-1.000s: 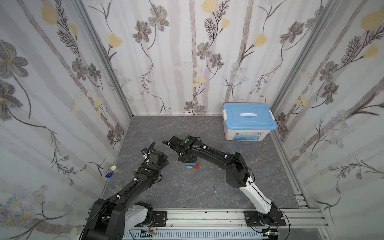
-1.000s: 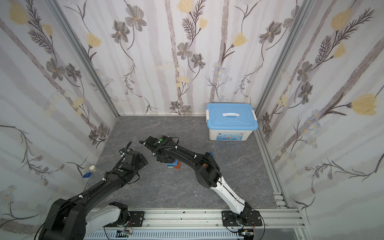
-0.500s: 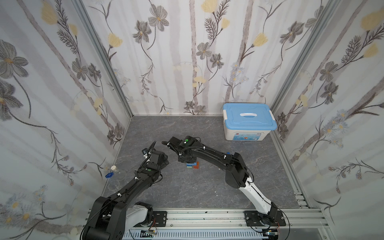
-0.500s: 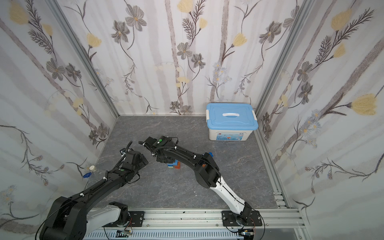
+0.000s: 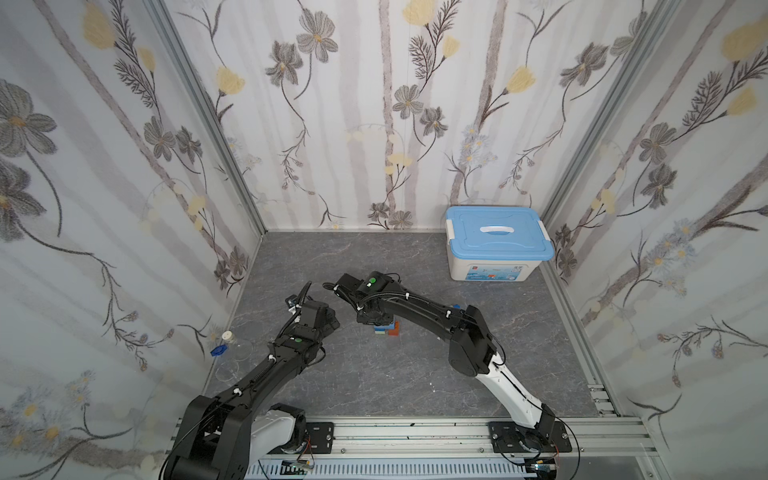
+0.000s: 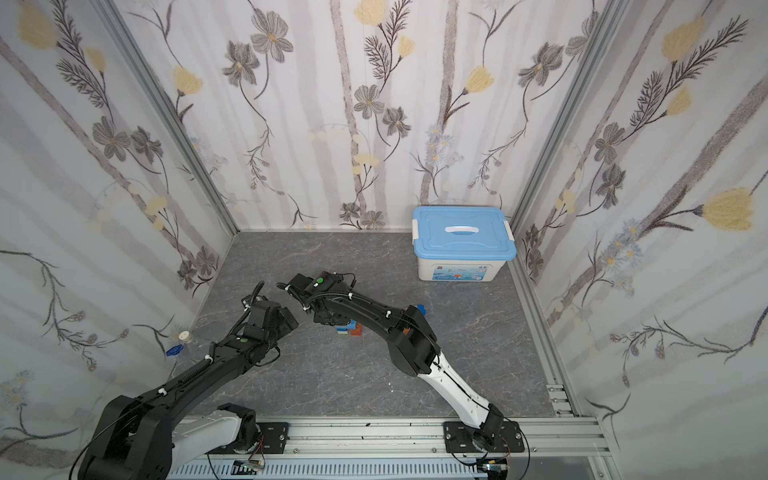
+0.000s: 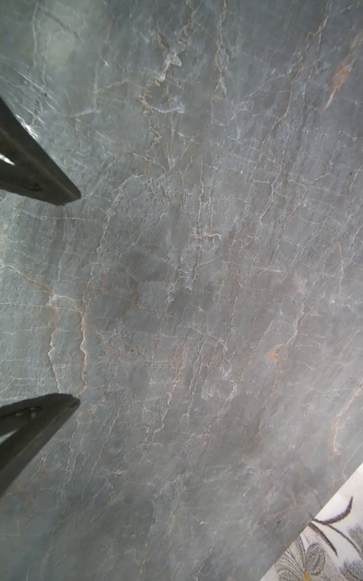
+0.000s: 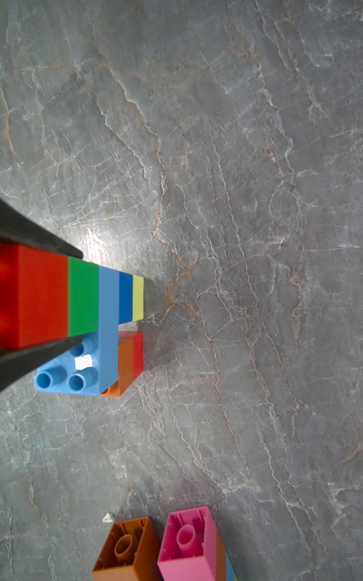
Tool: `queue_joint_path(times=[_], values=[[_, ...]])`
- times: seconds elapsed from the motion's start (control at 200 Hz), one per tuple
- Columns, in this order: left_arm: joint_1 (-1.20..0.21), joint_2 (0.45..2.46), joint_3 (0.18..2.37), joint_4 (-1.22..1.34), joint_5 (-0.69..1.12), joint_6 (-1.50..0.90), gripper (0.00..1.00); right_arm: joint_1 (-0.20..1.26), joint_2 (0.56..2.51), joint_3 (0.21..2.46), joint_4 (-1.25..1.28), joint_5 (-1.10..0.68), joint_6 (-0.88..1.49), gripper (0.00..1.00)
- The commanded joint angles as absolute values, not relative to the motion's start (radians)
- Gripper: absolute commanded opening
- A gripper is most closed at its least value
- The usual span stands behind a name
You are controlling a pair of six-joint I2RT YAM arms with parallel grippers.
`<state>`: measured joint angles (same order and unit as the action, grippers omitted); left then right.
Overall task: Assemble the letter h with lego
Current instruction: Assemble the lego brick with the lego brick.
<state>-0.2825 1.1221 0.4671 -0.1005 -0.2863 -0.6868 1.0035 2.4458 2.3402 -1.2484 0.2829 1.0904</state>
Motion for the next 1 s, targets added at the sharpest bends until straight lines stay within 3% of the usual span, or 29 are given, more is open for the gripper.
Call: queue_joint_path(times=[0.0, 0.465, 0.714, 0.994], values=[[-0.283, 1.107, 0.458, -0.074, -0.292, -0.683, 0.96, 0.999, 2.446, 2.344, -1.279, 0.232, 1.088, 0.40], [-0.283, 1.062, 0.488, -0.086, -0.206, -0.701, 0.96, 0.994, 2.343, 2.355, -1.273, 0.201, 1.049, 0.59], [-0.308, 1.026, 0.585, -0.168, -0.035, -0.744, 0.91, 0.963, 2.228, 2.335, -1.278, 0.184, 0.997, 0.58], [-0.397, 1.084, 0.701, -0.234, 0.069, -0.684, 0.84, 0.890, 2.034, 2.006, -1.134, 0.112, 0.760, 0.54]])
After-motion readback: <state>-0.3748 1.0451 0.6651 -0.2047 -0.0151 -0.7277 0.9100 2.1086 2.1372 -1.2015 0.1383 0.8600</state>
